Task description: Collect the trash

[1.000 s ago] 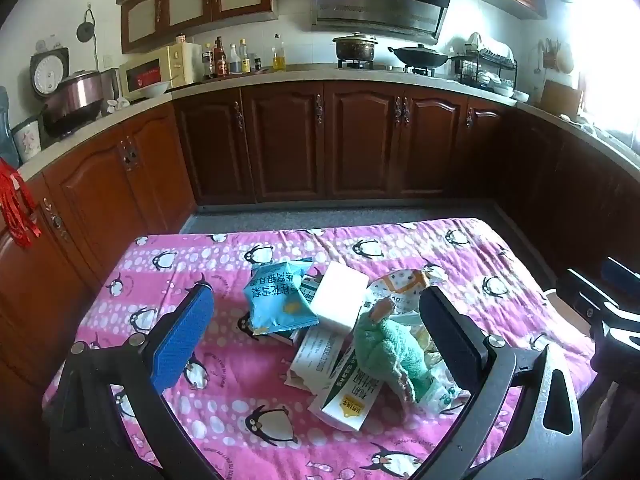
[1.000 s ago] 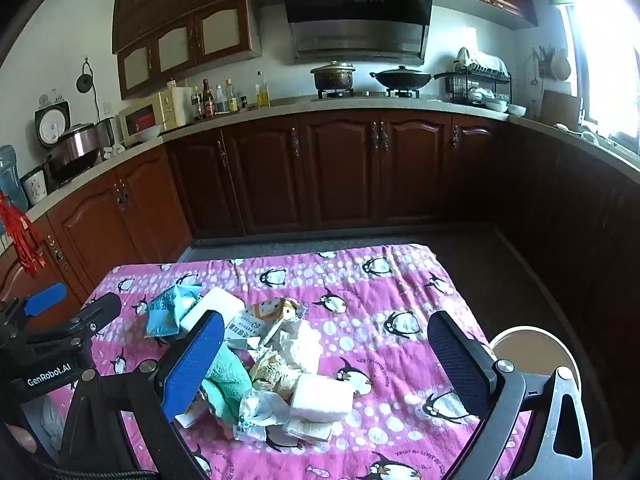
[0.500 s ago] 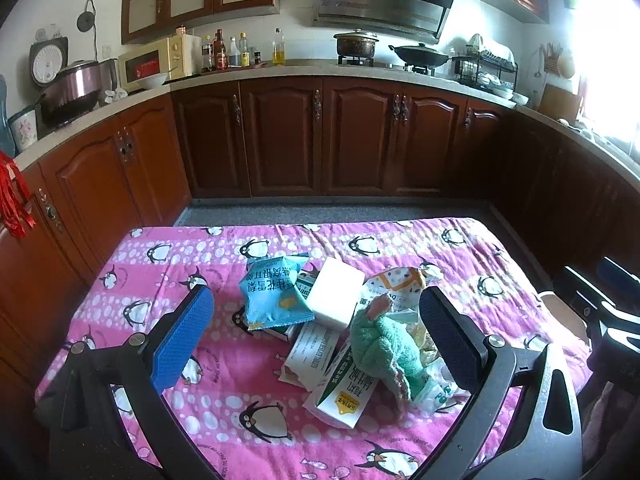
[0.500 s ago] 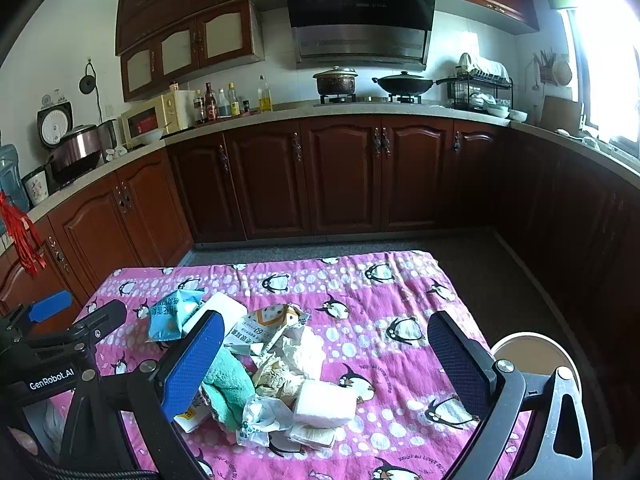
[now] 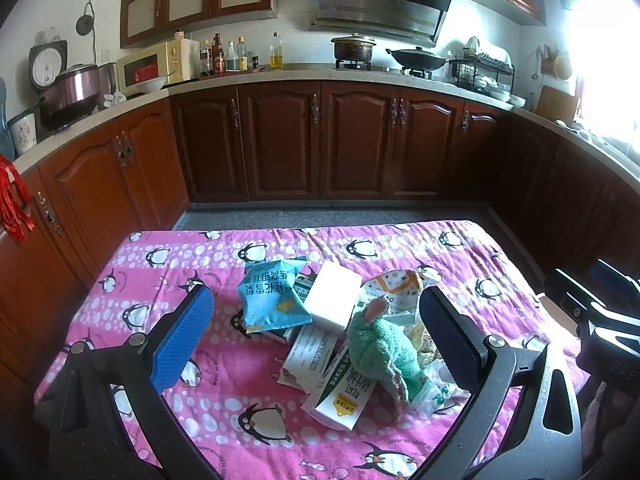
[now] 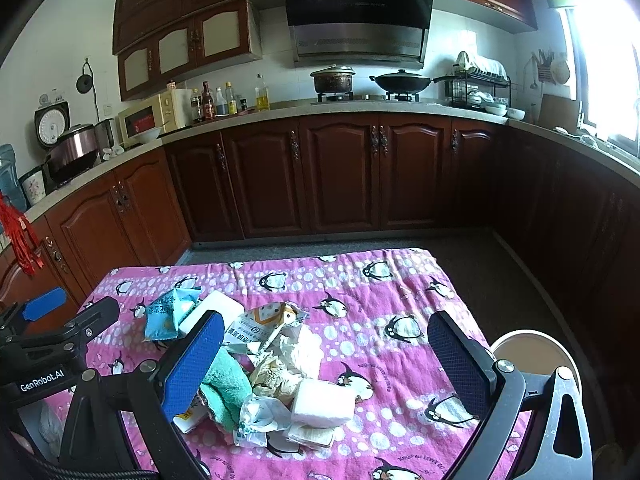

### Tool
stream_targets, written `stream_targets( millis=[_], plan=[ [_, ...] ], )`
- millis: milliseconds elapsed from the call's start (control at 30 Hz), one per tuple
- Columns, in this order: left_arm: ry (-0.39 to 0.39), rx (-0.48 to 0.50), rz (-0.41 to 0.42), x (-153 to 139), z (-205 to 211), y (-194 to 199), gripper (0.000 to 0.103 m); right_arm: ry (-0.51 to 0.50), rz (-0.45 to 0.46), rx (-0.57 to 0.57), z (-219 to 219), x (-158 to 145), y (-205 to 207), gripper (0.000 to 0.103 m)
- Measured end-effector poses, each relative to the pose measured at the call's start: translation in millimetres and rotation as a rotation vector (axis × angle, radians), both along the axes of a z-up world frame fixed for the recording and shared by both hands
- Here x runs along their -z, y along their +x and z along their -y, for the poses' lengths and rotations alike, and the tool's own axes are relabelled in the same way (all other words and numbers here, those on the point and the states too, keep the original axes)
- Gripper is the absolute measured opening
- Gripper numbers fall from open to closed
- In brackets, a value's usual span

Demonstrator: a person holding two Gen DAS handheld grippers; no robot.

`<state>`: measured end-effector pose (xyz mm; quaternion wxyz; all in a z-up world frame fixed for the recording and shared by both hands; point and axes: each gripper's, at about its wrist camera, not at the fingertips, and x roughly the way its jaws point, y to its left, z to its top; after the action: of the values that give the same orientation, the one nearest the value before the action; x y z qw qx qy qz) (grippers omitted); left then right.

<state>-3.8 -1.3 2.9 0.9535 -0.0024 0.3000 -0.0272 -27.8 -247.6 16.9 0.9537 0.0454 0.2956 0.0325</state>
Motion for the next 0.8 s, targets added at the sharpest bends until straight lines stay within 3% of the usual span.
stream_targets(
  millis=[800],
  plan=[
    [0.0,0.009,-0.004,3.6,4.9,-2.6,0.102,0.002,-0.016,0.007,1.9,5.9,2.1,0.101]
  ],
)
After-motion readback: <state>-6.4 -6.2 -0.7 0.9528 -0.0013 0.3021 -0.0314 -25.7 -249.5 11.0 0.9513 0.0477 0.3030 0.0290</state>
